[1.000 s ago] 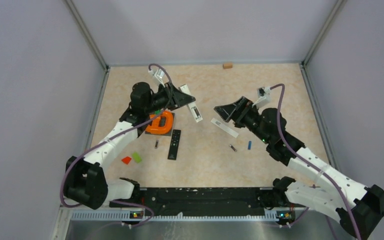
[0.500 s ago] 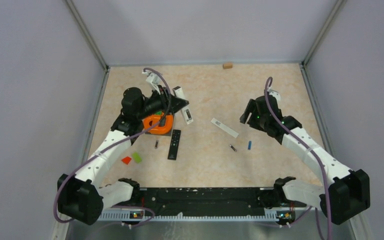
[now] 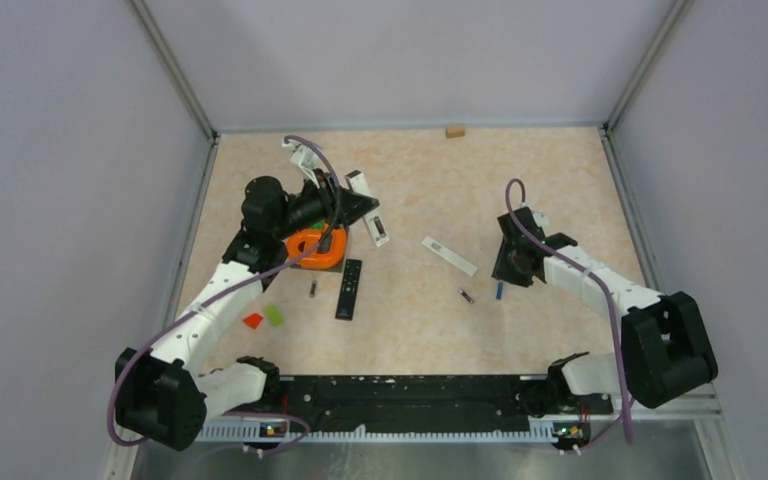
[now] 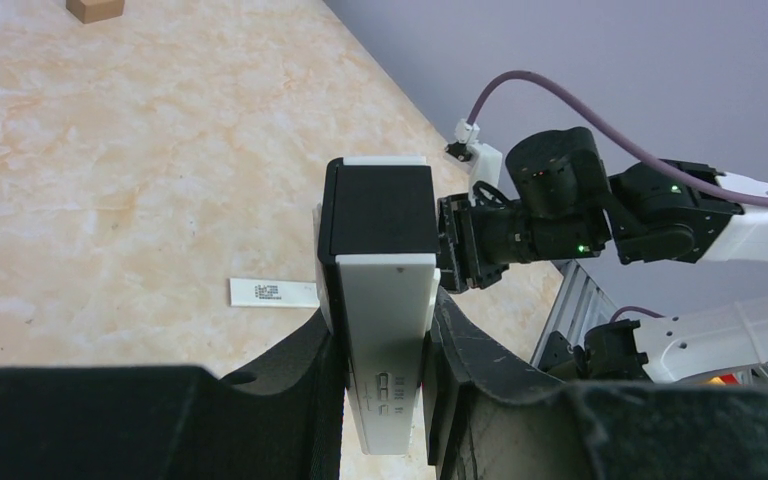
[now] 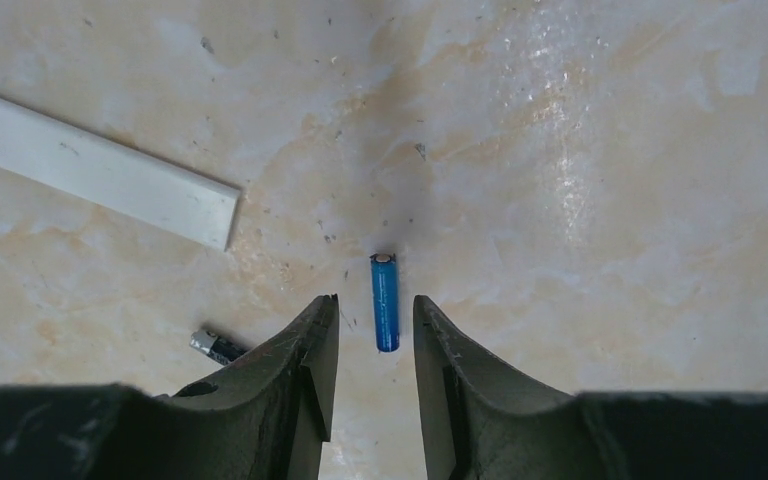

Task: Load the batteries into the remote control
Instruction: Pick up the battery from the center of the board, then load the battery into the remote control.

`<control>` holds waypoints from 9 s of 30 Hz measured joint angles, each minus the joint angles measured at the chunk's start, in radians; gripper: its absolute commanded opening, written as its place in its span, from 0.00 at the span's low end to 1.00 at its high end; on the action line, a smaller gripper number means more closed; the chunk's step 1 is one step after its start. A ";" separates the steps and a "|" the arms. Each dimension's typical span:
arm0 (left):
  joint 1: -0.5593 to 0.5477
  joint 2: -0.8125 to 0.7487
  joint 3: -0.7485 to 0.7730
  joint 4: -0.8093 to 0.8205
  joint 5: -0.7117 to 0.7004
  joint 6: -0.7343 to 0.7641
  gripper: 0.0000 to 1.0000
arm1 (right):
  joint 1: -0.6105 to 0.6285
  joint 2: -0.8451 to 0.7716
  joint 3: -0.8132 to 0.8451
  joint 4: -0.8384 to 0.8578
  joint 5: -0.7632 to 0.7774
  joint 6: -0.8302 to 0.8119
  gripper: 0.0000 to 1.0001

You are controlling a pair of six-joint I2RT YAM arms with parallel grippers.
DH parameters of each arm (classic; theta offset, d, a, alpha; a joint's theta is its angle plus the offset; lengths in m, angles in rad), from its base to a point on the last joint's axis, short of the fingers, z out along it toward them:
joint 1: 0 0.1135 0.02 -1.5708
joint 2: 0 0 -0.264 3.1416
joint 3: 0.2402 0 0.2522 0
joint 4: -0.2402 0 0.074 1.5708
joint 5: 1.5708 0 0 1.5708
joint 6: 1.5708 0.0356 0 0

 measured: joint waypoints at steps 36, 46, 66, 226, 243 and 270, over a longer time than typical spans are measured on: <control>0.004 -0.029 -0.041 0.065 -0.005 -0.023 0.00 | 0.251 0.257 0.096 0.122 -0.127 -0.314 0.41; 0.006 -0.034 -0.041 0.066 -0.005 -0.033 0.00 | 0.277 0.289 0.133 0.084 -0.085 -0.324 0.41; 0.006 -0.034 -0.045 0.082 -0.005 -0.041 0.00 | 0.291 0.289 0.138 0.053 -0.035 -0.320 0.06; 0.045 0.159 -0.083 0.448 0.121 -0.672 0.00 | 0.373 -0.032 0.091 0.902 -0.340 0.467 0.84; 0.066 0.143 -0.084 0.372 0.119 -0.605 0.00 | 0.343 -0.071 0.107 0.724 -0.468 0.039 0.57; 0.065 0.143 -0.086 0.072 -0.025 -0.549 0.00 | 0.505 0.066 0.314 0.572 -0.219 -0.307 0.75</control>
